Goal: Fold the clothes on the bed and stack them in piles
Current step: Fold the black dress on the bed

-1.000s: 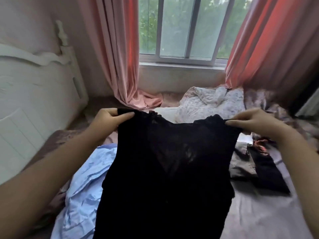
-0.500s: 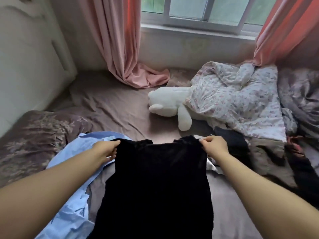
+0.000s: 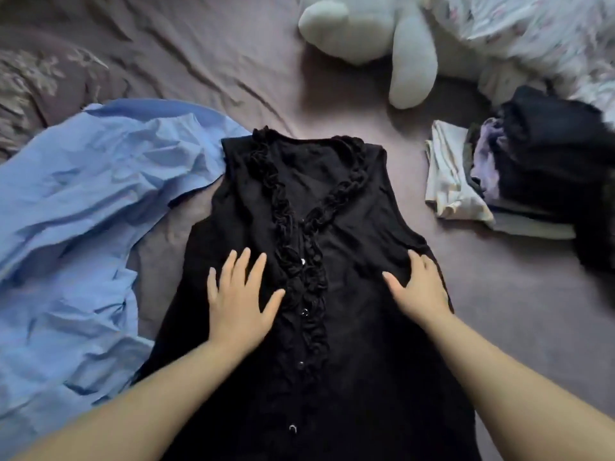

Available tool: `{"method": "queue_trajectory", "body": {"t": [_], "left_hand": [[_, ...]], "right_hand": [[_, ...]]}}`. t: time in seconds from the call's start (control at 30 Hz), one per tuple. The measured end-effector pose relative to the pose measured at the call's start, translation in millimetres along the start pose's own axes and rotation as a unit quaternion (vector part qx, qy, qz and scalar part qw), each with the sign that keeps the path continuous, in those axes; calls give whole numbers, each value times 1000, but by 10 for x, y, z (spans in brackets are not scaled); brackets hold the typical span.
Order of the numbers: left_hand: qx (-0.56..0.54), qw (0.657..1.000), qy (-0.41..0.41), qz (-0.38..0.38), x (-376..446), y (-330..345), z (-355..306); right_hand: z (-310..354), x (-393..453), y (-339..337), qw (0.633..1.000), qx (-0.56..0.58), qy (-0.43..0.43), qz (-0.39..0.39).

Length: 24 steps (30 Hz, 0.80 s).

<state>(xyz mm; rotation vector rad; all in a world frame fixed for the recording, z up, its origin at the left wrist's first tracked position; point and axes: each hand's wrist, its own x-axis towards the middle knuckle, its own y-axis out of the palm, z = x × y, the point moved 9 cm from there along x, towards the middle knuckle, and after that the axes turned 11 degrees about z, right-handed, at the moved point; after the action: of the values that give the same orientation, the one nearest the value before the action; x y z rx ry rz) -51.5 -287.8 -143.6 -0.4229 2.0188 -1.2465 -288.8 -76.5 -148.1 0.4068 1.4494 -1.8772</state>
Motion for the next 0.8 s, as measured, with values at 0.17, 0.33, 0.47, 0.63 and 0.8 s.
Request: {"method": "queue_trajectory", "body": {"t": [0.17,0.33,0.47,0.63,0.8], "left_hand": [[78,996,-22,33,-382,703,53],[-8,1000,-10,-21,-766,670,-500],[-46,985,166,20,-1609,1225,-1376],[-172,961,46,213,-1751,1606,-1642],[-425,859,-137,250,-1691,1341,-1666]], "right_hand": [[-1011,-544,143,981,93,157,-71],[-1555,-959,346,965,185,185,3],[-1568,-1077,380,959,216,175,46],[-1131,-863,318,968,208,80,114],[-244,-1010,574,928,288,-17,237]]}}
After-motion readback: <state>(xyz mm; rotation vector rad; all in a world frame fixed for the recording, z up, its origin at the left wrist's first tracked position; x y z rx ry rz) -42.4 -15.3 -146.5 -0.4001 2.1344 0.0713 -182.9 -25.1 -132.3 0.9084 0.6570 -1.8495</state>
